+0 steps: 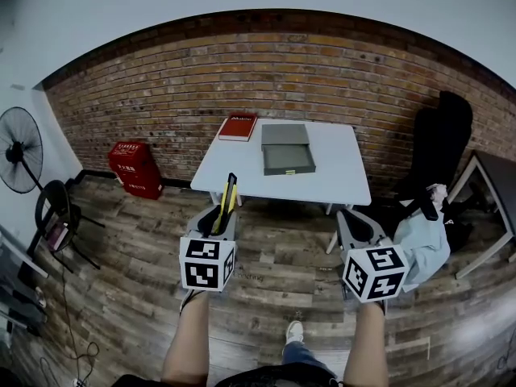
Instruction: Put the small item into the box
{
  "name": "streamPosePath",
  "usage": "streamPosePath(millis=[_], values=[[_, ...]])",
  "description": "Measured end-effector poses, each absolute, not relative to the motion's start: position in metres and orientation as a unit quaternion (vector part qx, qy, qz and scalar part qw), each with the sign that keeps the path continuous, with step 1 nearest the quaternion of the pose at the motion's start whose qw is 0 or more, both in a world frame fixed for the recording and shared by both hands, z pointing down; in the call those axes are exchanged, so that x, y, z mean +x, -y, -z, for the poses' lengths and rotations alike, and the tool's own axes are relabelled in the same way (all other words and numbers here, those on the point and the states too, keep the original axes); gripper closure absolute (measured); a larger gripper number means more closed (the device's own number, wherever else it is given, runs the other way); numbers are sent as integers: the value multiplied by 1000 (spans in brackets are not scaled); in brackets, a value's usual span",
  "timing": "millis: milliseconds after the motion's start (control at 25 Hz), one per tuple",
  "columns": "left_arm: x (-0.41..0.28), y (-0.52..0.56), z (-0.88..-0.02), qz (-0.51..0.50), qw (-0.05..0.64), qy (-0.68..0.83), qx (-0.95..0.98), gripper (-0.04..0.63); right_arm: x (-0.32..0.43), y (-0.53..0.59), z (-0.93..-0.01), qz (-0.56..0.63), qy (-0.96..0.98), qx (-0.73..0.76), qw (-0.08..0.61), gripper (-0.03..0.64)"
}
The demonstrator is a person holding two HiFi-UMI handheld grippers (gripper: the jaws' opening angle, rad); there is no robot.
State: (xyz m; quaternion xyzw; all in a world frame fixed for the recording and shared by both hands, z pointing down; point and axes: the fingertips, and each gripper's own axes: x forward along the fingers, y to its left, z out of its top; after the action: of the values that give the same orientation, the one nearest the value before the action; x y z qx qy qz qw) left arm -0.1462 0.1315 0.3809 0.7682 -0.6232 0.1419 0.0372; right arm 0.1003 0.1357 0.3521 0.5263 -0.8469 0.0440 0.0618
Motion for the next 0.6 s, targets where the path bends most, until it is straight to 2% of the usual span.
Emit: streamPosePath(millis=[600], values=[[-107,-9,-371,-152,43,644,748,465,137,3,-340,-44,865,497,59,597]])
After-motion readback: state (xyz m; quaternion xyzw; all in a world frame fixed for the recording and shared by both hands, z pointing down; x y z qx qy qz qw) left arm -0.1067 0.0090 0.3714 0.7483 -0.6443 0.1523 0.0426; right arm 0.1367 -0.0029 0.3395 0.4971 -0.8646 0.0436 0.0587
